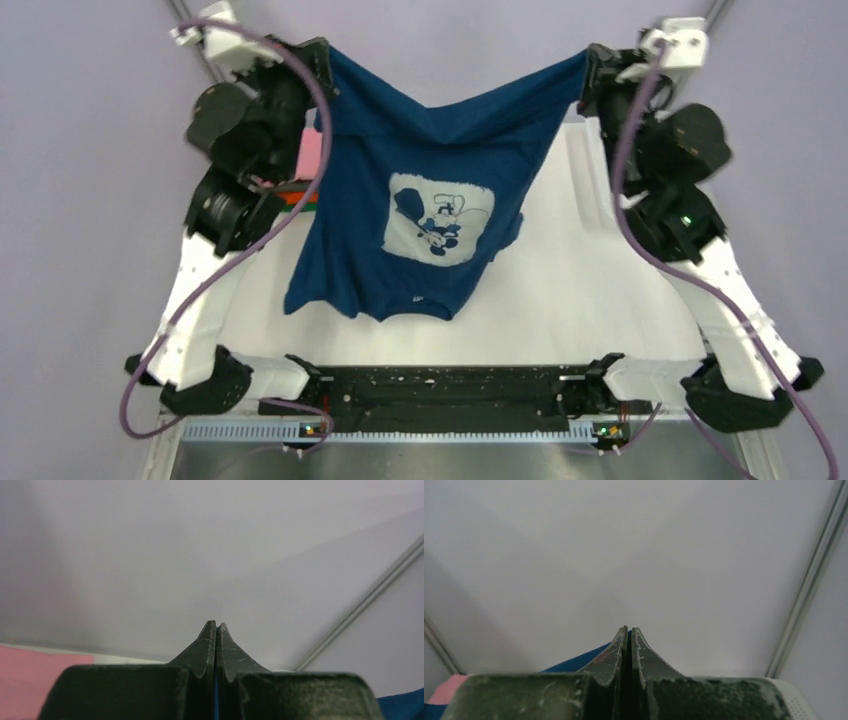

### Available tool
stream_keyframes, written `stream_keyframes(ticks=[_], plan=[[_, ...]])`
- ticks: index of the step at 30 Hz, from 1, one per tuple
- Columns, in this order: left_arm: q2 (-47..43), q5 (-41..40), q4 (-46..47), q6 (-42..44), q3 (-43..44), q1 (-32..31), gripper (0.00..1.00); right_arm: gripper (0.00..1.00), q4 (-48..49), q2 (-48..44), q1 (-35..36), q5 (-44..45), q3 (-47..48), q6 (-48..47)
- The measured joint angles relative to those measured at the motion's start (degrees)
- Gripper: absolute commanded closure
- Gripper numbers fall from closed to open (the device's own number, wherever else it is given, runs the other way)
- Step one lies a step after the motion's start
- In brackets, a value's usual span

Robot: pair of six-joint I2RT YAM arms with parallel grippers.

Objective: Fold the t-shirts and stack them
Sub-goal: Flatten out the tshirt

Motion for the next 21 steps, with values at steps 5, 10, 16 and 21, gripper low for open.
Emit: stream_keyframes(ticks=[5,10,16,21], plan=[[13.7,6.1,-3.8,-3.1,7.1,10.2,1.00,1.00,1.4,10.7,-10.1,-5.5,1.0,0.5],[32.1,14.5,-7.2,-7.5,26.5,19.5,1.00,1.00,1.5,28.3,-20.4,-13.2,15.6,2.9],[34.1,21.0,-6.2,-11.3,28.4,20.7,1.00,1.00,-0.7,37.5,-27.7,-21.3,32.4,7.8],[28.1,25.6,-4.2,-12.1,23.2,20.5,1.00,1.00,1.2,27.1,-28.1,-23.5,22.1,8.8]])
